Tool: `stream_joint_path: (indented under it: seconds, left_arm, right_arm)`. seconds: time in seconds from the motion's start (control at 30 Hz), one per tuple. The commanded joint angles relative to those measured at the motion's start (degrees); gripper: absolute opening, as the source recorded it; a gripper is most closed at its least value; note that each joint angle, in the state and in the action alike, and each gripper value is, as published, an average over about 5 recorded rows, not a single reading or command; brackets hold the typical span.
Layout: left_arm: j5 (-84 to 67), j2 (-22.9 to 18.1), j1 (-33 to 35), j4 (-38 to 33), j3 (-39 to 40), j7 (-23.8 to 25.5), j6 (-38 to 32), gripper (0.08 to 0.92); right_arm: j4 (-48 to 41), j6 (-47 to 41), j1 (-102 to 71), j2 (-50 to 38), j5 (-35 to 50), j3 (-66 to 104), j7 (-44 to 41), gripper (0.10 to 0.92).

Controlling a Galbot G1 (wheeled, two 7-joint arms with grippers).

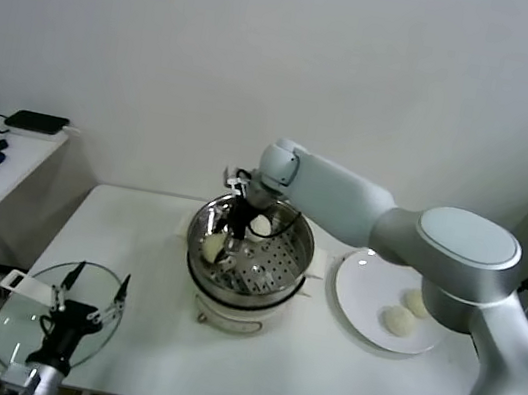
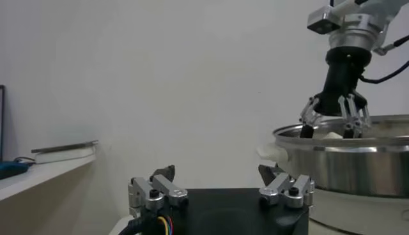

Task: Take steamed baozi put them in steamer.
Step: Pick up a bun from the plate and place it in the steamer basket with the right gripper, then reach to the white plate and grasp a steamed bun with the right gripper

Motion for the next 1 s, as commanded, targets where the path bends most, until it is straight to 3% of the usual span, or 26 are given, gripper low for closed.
stream_joint_path:
  seconds: [0.03,0.3,0.57,0.8,1.0]
  left_arm:
    - [0.0,-0.1,0.0,0.0,0.0,0.0,0.0,0.823]
    - [0.1,-0.3,-0.1,-0.2,0.0,0.0,0.3,0.823]
    - [-0.2,-0.3,-0.1,-0.6,0.2,0.0,0.6,0.823]
    - [-1.4,-0.3,-0.2,-1.4,0.7,-0.1,1.2,0.823]
    - [-1.2,0.0,-0.2,-1.7,1.1,0.0,1.5,0.823]
  right_arm:
    - [0.4,0.0,0.3,-0.3,0.0,0.3,-0.2,0.820]
    - [5.4,1.7,7.1,-5.4,3.2,-2.7,-2.9,0.823]
    - [14.0,6.8,19.5,-16.6,7.0,-9.8,-7.8,0.823]
    - [22.3,8.7,26.4,-29.3,2.3,-14.2,-12.2,0.823]
    - [24.3,11.7,24.6,-38.7,-7.6,-14.0,-13.2,0.823]
